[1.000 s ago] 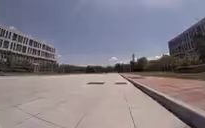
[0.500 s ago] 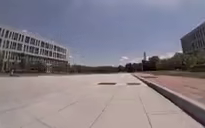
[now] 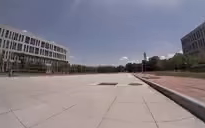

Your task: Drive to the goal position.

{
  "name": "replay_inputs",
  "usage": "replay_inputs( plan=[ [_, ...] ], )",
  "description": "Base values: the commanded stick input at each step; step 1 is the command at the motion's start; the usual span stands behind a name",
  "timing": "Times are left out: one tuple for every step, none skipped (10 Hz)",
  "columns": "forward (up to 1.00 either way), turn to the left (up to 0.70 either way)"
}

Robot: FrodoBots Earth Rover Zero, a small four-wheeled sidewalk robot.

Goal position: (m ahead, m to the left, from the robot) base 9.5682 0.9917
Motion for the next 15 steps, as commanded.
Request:
replay_inputs(
  plan=[
    [0.50, 0.50],
    [0.50, 0.08],
    [0.50, 0.02],
    [0.50, 0.00],
    [0.50, 0.00],
    [0.50, 0.00],
    [0.50, 0.00],
    [0.50, 0.00],
    [0.50, 0.00],
    [0.50, 0.00],
    [0.50, 0.00],
    [0.50, 0.00],
    [0.50, 0.00],
    [0.50, 0.00],
    [0.50, 0.00]
  ],
)
